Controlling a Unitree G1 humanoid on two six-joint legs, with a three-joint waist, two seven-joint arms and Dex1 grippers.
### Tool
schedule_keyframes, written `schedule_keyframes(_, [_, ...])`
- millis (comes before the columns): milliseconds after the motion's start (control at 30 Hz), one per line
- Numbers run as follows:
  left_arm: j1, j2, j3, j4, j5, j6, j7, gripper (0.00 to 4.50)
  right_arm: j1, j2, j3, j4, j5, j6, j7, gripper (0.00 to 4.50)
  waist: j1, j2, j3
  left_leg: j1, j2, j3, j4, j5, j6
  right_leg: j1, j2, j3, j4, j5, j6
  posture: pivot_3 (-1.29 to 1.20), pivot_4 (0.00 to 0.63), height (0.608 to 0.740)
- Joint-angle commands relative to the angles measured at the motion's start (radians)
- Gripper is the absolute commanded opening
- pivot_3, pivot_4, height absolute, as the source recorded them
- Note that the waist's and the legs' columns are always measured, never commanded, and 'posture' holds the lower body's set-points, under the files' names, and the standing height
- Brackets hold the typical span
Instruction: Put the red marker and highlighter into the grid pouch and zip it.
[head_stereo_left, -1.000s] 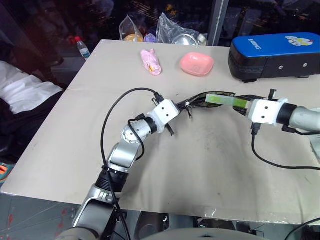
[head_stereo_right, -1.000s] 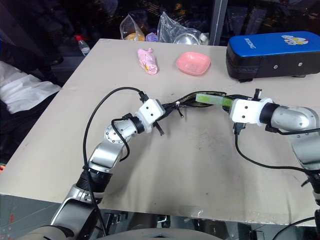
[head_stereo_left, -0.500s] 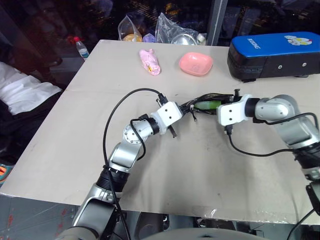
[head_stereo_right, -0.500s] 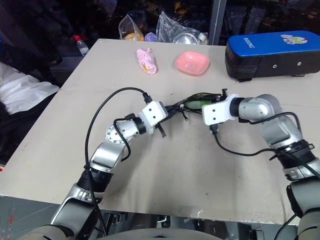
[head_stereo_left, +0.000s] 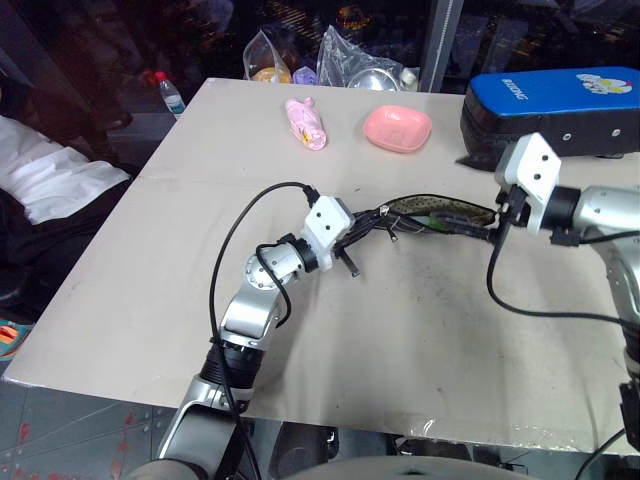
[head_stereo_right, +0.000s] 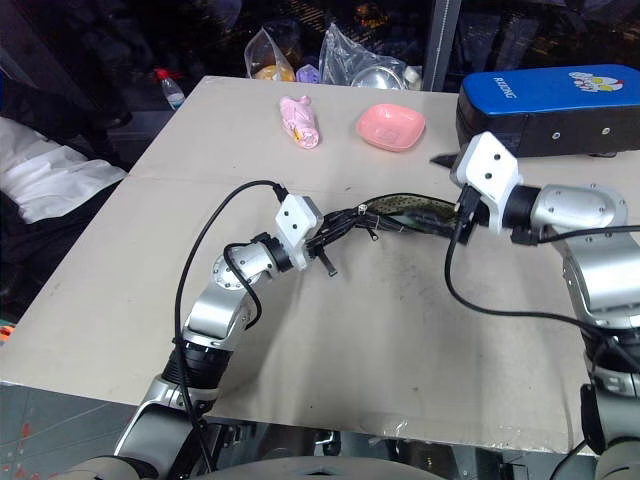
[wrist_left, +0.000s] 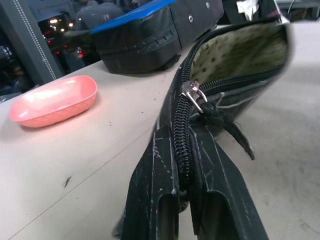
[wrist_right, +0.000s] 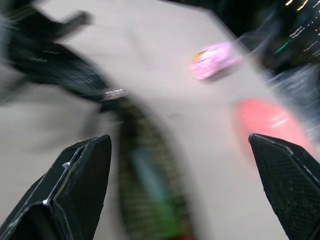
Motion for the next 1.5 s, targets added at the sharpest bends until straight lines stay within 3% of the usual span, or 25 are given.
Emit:
schedule_keyframes(33, [-0.018,-0.006,0.015,0.004,-0.041,-0.006,-0.02,0.0,0.078,0.024,-0.093,-0.166,0.208,0.266,-0.074,4.45,0.001,0.0,0.0,0.0,0.0,-0.001,0.0,0.0,0.0,0.0,0.0,0.0,0.0,0.0,0.0,0.0,0.15,0.725])
schedule_keyframes(233, [-0.024,-0.006,0.004,0.02,-0.044,-0.009,-0.033,0.0,0.127,0.12,-0.049,-0.243,0.312,0.412,-0.234,4.45,-0.005,0.0,0.0,0.0,-0.001,-0.002,0.0,-0.001,0.001,0.001,0.0,0.0,0.0,0.0,0.0,0.0,0.15,0.725])
schedule_keyframes(533, [-0.01,0.009,-0.013,0.007,-0.026,-0.015,-0.047,0.0,0.066,0.369,0.084,-0.106,0.22,0.428,-0.513,4.45,-0.014,-0.001,-0.001,-0.001,-0.001,-0.002,0.0,0.0,0.0,0.0,0.005,-0.001,0.0,0.0,0.0,0.0,0.15,0.725])
schedule_keyframes(700, [0.002,0.021,-0.025,0.002,-0.005,-0.024,-0.051,0.0,0.015,0.406,0.096,-0.029,0.175,0.359,-0.551,4.45,-0.017,-0.002,-0.001,-0.001,-0.001,-0.002,0.0,0.0,0.0,0.0,0.005,-0.002,0.0,0.0,0.0,0.0,0.15,0.725])
schedule_keyframes(1467, [0.023,0.056,-0.07,0.051,0.074,-0.128,-0.054,0.0,-0.005,0.504,0.033,-0.013,0.284,0.337,-0.583,4.45,-0.022,-0.001,-0.001,-0.001,-0.001,-0.002,-0.001,0.0,0.0,0.0,0.005,-0.002,0.0,0.0,0.0,0.0,0.15,0.725])
schedule_keyframes(1500, [0.024,0.056,-0.07,0.051,0.074,-0.129,-0.054,0.0,-0.004,0.503,0.036,-0.013,0.284,0.336,-0.586,4.22,-0.022,-0.002,-0.001,-0.001,-0.001,-0.002,-0.001,0.0,0.0,0.0,0.005,-0.002,0.0,0.0,0.0,0.0,0.15,0.725])
